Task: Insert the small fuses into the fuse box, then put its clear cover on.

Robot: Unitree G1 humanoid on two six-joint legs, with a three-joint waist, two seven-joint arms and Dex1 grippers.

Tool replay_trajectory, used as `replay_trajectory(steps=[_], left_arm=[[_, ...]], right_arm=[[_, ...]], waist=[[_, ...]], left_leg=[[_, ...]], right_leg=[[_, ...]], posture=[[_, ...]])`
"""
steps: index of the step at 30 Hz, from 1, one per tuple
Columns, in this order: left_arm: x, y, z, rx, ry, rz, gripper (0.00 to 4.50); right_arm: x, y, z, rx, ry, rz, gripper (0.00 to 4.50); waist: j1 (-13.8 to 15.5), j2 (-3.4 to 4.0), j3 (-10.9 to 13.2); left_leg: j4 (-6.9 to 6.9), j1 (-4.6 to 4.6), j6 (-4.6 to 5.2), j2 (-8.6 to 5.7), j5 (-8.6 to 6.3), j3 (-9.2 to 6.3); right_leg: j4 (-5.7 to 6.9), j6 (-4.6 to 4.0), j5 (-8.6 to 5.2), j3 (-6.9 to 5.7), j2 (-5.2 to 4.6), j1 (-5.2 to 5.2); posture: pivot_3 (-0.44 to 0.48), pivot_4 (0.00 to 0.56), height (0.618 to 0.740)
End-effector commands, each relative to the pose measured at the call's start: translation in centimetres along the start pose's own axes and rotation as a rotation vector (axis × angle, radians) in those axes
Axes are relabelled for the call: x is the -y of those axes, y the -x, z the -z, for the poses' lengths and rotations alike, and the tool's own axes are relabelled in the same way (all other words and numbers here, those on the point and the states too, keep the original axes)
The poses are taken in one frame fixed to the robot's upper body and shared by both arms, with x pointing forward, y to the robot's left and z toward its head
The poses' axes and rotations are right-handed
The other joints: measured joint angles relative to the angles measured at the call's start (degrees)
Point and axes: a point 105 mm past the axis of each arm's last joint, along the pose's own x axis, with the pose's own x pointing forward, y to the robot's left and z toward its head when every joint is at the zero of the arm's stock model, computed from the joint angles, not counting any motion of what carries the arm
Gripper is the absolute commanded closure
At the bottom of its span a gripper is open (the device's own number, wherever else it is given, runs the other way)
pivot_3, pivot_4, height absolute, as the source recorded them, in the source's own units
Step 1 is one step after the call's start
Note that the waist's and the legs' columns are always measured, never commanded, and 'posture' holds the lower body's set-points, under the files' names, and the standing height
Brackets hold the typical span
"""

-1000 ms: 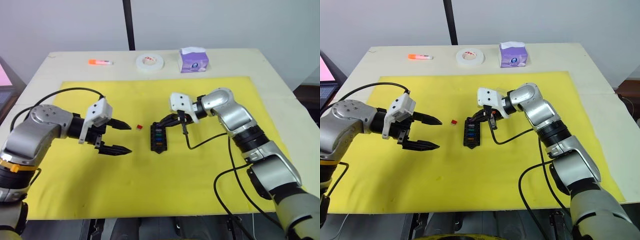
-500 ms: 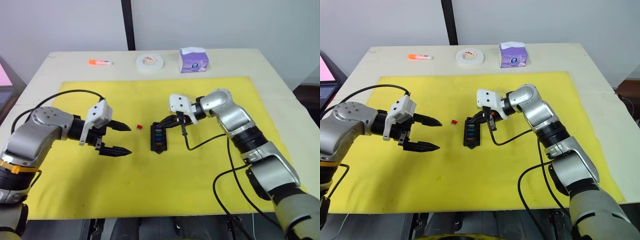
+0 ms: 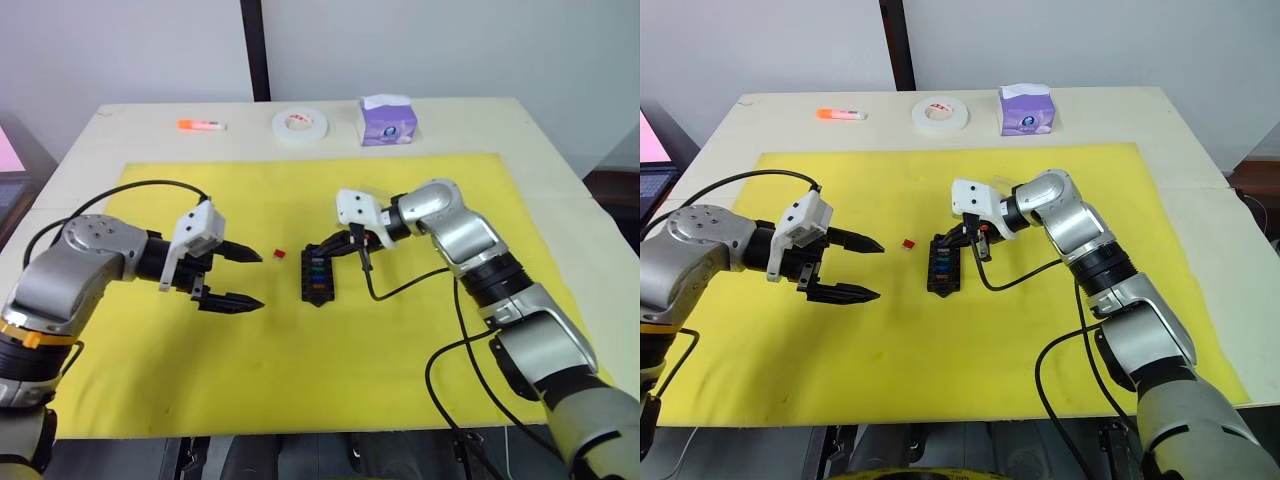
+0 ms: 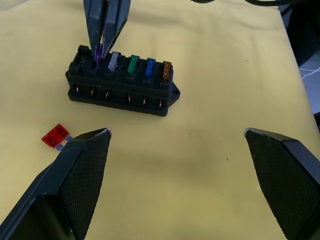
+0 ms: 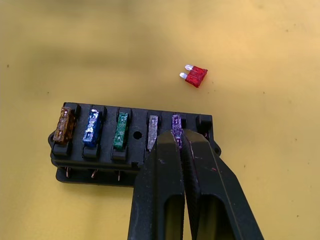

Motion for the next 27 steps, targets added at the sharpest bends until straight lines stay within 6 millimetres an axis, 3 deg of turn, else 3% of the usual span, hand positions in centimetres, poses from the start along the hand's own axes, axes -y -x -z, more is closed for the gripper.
replay_trajectory(steps=[1,27], left_arm=[[0.10,0.26,-0.74,0.011,-0.043,-0.010,0.01],[-0.19,0.17,-0.44,0.008,-0.037,-0.019,0.01]], right_arm=[[-0.24,-0.05,-0.12,-0.016,0.021,-0.003,4.50],[-1.01,-0.40,-0.21,-0.016,0.004,0.001,4.50]], waist=[[0.00,0.00,0.00],[-0.01,0.00,-0.01]], left_leg=[[0.02,0.00,0.00,0.00,0.00,0.00],[0.08,0.05,0.00,0.00,0.00,0.00]], right_leg=[[0.02,0.00,0.00,0.00,0.00,0.00],[0.10,0.00,0.00,0.00,0.00,0.05]], posture=[[0.000,0.150,0.740],[0.000,0.150,0.740]])
